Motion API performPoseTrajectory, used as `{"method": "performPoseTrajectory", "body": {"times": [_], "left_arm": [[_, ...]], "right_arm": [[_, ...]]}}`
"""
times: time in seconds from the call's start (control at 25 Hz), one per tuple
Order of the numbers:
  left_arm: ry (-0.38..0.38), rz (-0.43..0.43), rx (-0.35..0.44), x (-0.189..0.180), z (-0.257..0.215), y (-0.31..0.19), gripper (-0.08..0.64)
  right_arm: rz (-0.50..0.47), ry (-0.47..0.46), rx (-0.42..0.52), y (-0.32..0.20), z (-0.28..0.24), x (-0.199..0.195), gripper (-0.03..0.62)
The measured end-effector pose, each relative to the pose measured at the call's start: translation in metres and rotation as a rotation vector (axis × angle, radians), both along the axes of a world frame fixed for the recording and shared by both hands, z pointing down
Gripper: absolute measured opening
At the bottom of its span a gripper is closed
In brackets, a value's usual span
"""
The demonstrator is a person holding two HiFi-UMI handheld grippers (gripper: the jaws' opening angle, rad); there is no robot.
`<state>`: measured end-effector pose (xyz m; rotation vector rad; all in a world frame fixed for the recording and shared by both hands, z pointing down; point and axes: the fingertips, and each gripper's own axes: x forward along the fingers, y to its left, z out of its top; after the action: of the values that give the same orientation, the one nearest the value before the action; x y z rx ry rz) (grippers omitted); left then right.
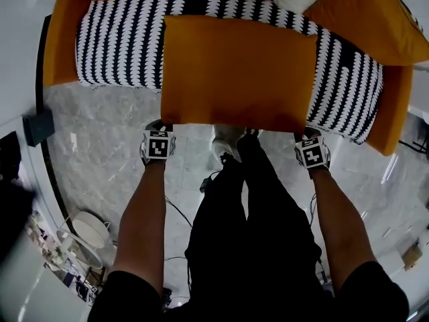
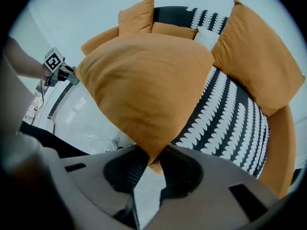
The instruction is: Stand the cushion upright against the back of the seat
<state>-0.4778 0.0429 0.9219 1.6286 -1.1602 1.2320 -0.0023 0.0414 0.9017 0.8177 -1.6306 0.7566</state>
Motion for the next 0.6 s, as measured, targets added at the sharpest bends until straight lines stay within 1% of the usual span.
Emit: {"method": "performPoseTrajectory", "body": {"times": [0.08,0.2,0.28,0.36,0.44,0.6], "left_arm": [[0.002,0.001,0.019,0.0,-0.017,-0.007,0.067],[0.005,-0.002,0.027,0.004,-0.051,-0.012,0.064],[0.009,-0.016,0.038,0.005,-0.072,-0.018,0.063],[0.021,-0.034,0.065,0.002,-0.089,-0.034,0.063],[0.03,-0.048,0.09,-0.003,-0.109,-0.05,0.063],[0.035,-0.075,0.094,-0.001,-0.151,-0.055,0.063]], "right_arm": [[0.028,-0.011,0.005,-0.003,-0.014,0.002,0.092],[0.112,-0.043,0.018,-0.009,-0.046,0.007,0.08],[0.154,-0.07,0.037,-0.014,-0.064,0.009,0.074],[0.199,-0.096,0.062,-0.028,-0.078,0.007,0.072],[0.22,-0.117,0.09,-0.044,-0.095,0.002,0.067],[0.229,-0.157,0.113,-0.055,-0.137,0.004,0.064]]}}
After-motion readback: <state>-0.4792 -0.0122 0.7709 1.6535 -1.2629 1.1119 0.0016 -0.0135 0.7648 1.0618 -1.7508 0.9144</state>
